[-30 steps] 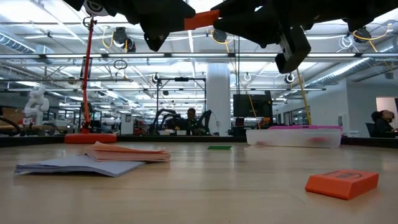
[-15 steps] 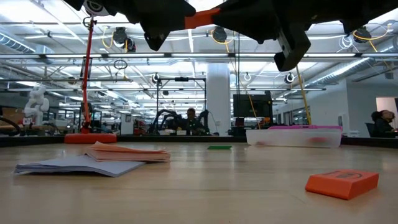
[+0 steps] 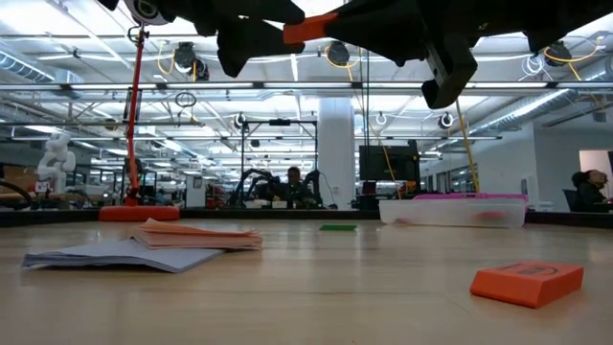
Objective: Pack school essentials
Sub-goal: Put the top orange eraser into the supply box
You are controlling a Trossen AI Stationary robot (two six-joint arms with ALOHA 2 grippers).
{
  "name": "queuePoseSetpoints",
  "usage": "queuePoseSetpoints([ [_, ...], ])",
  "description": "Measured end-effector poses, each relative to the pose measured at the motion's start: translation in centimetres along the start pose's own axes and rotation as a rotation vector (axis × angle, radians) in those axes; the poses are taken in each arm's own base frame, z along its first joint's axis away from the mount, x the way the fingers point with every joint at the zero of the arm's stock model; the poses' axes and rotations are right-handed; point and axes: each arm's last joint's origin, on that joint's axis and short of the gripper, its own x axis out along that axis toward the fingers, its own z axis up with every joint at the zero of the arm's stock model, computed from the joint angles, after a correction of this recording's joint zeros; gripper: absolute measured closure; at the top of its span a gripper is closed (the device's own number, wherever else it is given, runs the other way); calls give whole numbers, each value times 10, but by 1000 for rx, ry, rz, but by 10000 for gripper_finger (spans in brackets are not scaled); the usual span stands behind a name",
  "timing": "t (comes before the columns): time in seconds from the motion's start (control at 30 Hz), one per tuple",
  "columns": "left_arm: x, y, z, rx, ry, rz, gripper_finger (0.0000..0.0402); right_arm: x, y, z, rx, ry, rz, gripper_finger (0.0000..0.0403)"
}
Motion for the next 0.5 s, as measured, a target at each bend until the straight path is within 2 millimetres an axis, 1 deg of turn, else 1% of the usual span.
queuePoseSetpoints([
  [0.13, -3, -1, 1, 9, -13, 63, 162, 0, 1, -1, -3, 10, 12, 388],
  [0.23, -10, -1, 6, 2, -39, 93, 134, 0, 4, -2, -11, 30, 37, 388],
  [0.37, -23, 0, 9, -22, -33, 169, 127, 0, 5, -6, -20, 82, 40, 388],
  [0.5, -29, -1, 5, -30, 13, 209, 144, 0, 4, -14, -26, 123, 65, 387],
])
